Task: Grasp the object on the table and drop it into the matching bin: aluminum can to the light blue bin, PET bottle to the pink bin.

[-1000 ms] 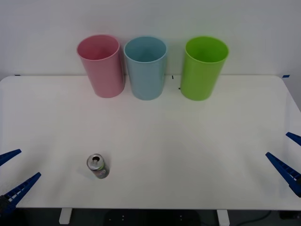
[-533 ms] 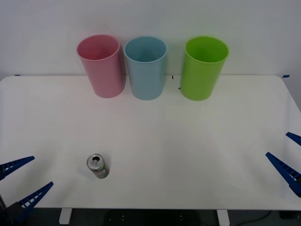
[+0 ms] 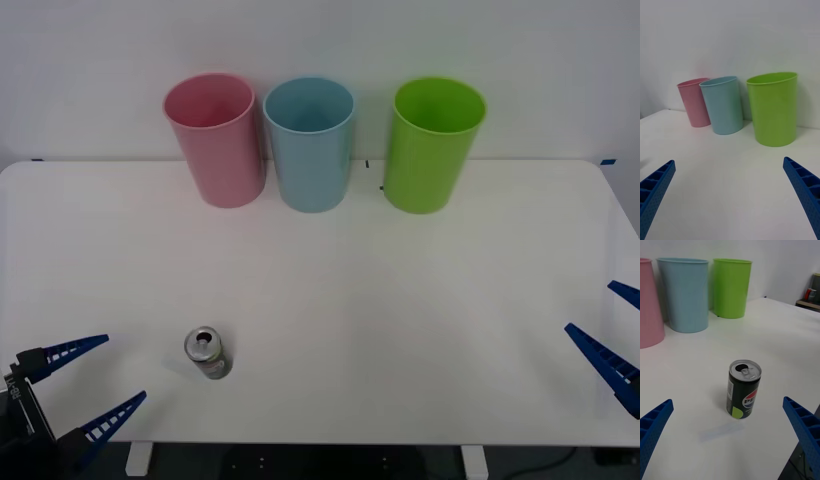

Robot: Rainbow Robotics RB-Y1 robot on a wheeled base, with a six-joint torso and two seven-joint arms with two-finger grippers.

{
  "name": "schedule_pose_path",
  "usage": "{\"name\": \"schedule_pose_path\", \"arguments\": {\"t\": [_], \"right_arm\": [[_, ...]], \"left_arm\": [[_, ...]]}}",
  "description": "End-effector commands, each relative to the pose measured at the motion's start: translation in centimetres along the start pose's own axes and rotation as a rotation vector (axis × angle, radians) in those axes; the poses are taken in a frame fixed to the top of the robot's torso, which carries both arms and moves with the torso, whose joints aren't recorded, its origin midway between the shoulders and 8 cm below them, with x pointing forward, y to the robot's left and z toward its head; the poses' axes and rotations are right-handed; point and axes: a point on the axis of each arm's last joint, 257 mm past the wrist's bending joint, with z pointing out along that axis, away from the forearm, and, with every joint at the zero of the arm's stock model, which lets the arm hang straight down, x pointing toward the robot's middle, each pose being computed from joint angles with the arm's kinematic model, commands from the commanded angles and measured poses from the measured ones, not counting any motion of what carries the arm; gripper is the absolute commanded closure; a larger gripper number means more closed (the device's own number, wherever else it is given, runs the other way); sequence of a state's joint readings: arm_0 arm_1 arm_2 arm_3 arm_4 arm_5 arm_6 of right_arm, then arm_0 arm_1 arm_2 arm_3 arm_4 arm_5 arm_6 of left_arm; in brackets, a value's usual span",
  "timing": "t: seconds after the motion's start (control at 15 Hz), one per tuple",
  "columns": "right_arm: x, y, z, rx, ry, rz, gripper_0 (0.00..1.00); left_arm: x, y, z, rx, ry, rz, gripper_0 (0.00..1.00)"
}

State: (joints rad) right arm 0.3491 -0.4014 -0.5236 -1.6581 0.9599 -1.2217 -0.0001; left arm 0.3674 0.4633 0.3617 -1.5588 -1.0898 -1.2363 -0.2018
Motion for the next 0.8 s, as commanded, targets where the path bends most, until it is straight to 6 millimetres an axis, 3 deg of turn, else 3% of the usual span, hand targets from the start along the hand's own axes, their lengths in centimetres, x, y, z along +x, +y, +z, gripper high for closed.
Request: {"name": "schedule_pose_path", "arguments": {"t": [0.07,0.33,0.8], "right_arm": [[0.0,0.0,0.0,0.000,0.000,0.000,0.00],[0.0,0.0,0.0,0.000,0.000,0.000,0.00],[0.0,0.0,0.0,0.000,0.000,0.000,0.00]], "left_arm": [[1.2,0.4,1.3,0.005,-0.008,0.015,0.00],[3.0,0.5,3.3,0.014,-0.023,0.037,0.00],[3.4,-1.1,7.0,-0.008,-0.064,0.040,0.00]]}}
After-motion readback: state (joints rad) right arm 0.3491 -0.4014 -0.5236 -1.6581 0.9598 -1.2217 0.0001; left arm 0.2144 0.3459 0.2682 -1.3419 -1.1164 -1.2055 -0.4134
